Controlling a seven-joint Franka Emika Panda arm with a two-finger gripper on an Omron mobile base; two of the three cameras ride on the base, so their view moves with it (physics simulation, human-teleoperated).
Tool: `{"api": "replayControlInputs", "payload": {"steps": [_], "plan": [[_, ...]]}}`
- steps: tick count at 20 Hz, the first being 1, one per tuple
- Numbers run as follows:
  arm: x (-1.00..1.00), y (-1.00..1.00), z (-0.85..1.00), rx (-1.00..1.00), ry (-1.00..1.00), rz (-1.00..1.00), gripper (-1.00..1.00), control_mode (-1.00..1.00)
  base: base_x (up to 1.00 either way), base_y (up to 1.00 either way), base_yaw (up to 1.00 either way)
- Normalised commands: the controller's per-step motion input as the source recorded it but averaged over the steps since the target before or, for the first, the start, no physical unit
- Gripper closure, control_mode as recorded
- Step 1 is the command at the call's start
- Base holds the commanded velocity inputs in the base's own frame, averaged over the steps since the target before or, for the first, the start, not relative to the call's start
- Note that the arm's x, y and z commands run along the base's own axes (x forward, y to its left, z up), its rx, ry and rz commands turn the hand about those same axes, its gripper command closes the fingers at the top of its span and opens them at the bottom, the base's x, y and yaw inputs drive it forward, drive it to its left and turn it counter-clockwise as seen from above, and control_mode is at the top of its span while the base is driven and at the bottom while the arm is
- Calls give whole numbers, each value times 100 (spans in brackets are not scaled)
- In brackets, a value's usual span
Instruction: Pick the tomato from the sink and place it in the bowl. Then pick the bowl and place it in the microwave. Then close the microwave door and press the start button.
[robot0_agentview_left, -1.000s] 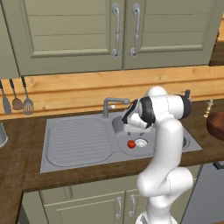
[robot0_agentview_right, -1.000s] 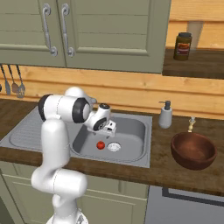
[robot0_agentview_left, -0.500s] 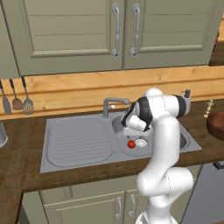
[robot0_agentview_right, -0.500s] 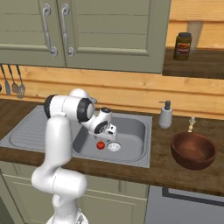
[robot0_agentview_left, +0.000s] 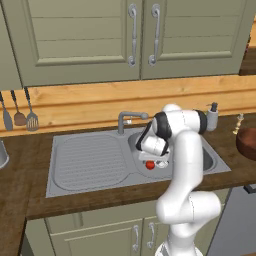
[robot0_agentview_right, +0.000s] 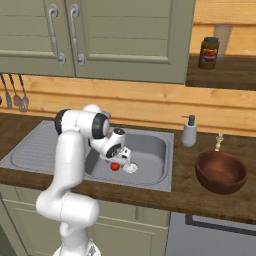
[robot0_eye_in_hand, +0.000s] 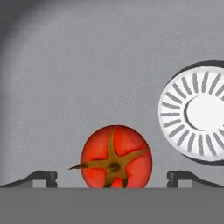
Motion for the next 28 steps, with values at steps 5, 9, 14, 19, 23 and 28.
{"api": "replayControlInputs", "payload": {"steps": [5,9,14,19,23,28], "plan": [[6,2,-35,0,4,0,-100,-100,0,0,0],[13,11,-32,0,3,0,100,-100,0,0,0],[-4,8,-10,0,4,0,100,-100,0,0,0],[-53,-2,2,0,5,0,100,-100,0,0,0],[-38,-13,42,1,-2,0,100,-100,0,0,0],[-44,-13,69,0,-18,0,100,-100,0,0,0]]}}
